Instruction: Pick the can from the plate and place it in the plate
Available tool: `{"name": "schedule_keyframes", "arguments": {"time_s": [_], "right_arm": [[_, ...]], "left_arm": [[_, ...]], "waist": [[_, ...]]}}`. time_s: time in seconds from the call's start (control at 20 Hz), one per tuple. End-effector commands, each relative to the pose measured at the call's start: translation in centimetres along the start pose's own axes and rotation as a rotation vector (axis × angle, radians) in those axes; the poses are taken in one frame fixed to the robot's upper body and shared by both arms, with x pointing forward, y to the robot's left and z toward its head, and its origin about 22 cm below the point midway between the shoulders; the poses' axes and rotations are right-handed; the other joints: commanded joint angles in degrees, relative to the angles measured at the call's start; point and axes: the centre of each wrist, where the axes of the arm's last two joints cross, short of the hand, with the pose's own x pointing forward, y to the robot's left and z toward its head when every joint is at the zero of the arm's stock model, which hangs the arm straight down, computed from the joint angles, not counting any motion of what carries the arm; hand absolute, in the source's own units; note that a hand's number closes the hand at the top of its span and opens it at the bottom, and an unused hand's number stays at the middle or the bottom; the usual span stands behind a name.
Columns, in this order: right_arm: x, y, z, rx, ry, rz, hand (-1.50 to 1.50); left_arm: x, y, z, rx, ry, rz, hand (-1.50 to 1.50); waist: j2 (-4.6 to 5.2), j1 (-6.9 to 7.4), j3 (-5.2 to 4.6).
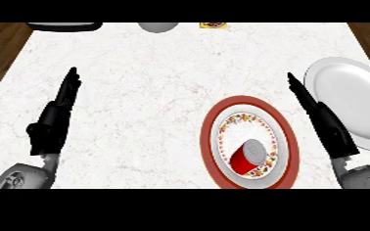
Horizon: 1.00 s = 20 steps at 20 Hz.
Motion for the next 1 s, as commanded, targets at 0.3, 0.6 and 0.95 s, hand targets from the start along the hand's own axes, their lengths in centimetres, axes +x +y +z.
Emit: {"name": "schedule_keyframes", "arguments": {"time_s": [0.3, 0.6, 0.95], "right_arm": [[9.5, -7.4, -4.7, 0.153, -0.373, 0.343, 1.50], [0.7, -3.7, -8.2, -0.048, -0.370, -0.386, -1.50], [0.8, -10.5, -8.0, 0.135, -0.420, -0.265, -1.50]], "left_arm": [[-3.7, -5.1, 3.8, -0.149, 0.376, 0.216, 0.00], [-3.3, -5.3, 3.2, -0.179, 0.439, 0.294, 0.00], [-4.4, -5.2, 3.1, -0.168, 0.476, 0.318, 0.00]], "waist": [[0.56, 1.56, -0.78], [0.47, 0.59, 0.34], [0.10, -0.52, 0.21]]}}
